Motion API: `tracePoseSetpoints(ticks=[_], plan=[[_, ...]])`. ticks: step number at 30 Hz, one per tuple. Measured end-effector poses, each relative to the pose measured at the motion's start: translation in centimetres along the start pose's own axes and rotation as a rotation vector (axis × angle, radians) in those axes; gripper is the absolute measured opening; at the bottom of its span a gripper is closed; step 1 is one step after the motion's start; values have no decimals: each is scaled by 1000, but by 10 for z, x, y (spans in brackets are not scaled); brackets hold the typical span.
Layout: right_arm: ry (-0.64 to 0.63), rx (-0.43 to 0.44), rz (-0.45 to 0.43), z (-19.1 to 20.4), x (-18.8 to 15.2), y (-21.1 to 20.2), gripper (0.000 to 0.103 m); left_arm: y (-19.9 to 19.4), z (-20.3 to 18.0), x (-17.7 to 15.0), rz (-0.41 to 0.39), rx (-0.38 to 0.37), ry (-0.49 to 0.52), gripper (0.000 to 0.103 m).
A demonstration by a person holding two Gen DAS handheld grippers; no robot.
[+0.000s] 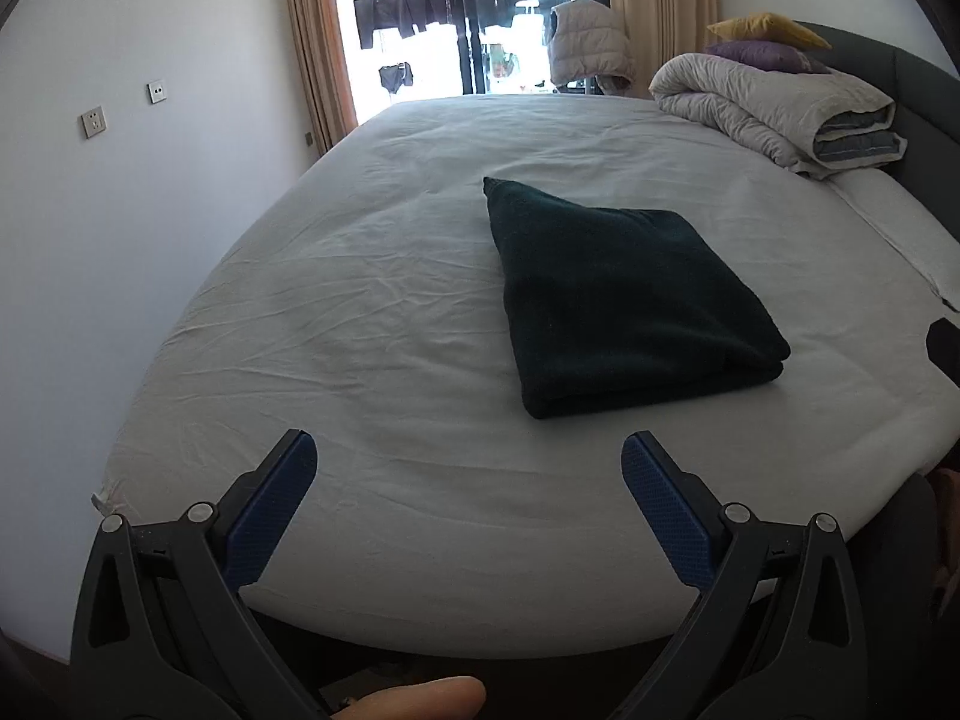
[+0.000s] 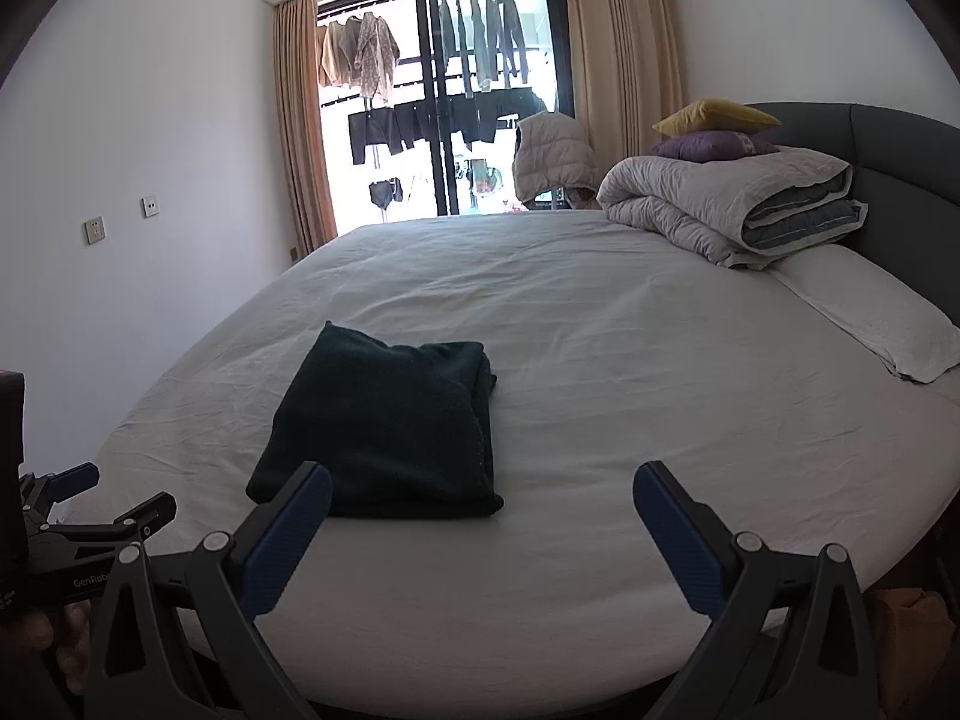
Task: Fold small clothes
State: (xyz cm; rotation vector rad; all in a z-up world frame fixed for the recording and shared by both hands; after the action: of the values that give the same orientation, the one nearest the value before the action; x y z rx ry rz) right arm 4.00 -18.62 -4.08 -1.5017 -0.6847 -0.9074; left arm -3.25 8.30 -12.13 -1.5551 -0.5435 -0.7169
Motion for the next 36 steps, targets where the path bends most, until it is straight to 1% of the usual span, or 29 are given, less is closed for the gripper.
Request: tracePoseSetpoints(ticks=[6, 9, 19, 36], plan=[[-47, 28, 45, 20, -18, 10, 103, 26, 10, -9, 58, 9, -11, 103], [-58, 31, 67, 25, -24, 15, 103, 30, 16, -9, 72, 6, -30, 103], [-29, 35, 136, 22, -37, 30, 103, 33, 17, -10, 81, 12, -33, 103], [-28, 46, 188, 26, -53, 42, 103, 39, 14, -13, 82, 7, -59, 103]])
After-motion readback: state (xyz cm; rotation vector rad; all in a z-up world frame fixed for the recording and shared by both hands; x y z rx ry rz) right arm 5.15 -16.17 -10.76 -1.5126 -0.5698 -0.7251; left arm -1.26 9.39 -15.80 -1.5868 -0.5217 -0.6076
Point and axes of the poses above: each gripper's, at about its wrist camera, not at the fingertips, and y roughly the way its jaws point, z to its left, x to its top, the point moved 9 cm from there along y, roughly the way its jaws point, and after that the axes turned 9 degrees about -x, right-handed, at the moved point
